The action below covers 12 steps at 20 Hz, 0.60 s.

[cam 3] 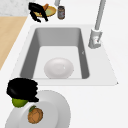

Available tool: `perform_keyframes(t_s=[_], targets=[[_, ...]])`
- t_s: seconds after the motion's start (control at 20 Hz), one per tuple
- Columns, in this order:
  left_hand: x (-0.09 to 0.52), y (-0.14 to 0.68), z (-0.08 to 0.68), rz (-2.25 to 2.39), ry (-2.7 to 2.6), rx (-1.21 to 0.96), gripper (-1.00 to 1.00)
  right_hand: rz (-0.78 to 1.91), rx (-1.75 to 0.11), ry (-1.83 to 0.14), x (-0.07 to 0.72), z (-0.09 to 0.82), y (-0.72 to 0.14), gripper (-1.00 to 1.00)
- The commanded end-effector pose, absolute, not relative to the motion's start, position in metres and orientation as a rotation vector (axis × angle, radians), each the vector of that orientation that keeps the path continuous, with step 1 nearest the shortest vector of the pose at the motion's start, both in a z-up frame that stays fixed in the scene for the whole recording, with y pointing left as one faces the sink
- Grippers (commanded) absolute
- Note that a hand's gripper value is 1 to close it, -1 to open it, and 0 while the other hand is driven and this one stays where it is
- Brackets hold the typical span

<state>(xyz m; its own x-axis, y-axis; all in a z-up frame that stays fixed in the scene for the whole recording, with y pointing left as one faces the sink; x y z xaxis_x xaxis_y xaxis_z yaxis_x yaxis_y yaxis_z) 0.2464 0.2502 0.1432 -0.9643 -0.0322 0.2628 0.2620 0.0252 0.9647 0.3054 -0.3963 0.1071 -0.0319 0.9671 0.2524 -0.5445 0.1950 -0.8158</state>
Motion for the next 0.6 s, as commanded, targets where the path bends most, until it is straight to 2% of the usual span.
perform_keyframes(t_s=[0.0,0.3,0.55], targets=[[0.246,0.250,0.143,-2.043,-2.086,-0.239,0.00,1.330,-0.543,-0.923,0.301,0.108,-0.404,1.00],[0.246,0.250,0.143,-2.043,-2.086,-0.239,0.00,1.350,-0.513,-0.909,0.308,0.155,-0.418,1.00],[0.246,0.250,0.143,-2.043,-2.086,-0.239,0.00,1.353,-0.527,-0.886,0.280,0.159,-0.420,1.00]])
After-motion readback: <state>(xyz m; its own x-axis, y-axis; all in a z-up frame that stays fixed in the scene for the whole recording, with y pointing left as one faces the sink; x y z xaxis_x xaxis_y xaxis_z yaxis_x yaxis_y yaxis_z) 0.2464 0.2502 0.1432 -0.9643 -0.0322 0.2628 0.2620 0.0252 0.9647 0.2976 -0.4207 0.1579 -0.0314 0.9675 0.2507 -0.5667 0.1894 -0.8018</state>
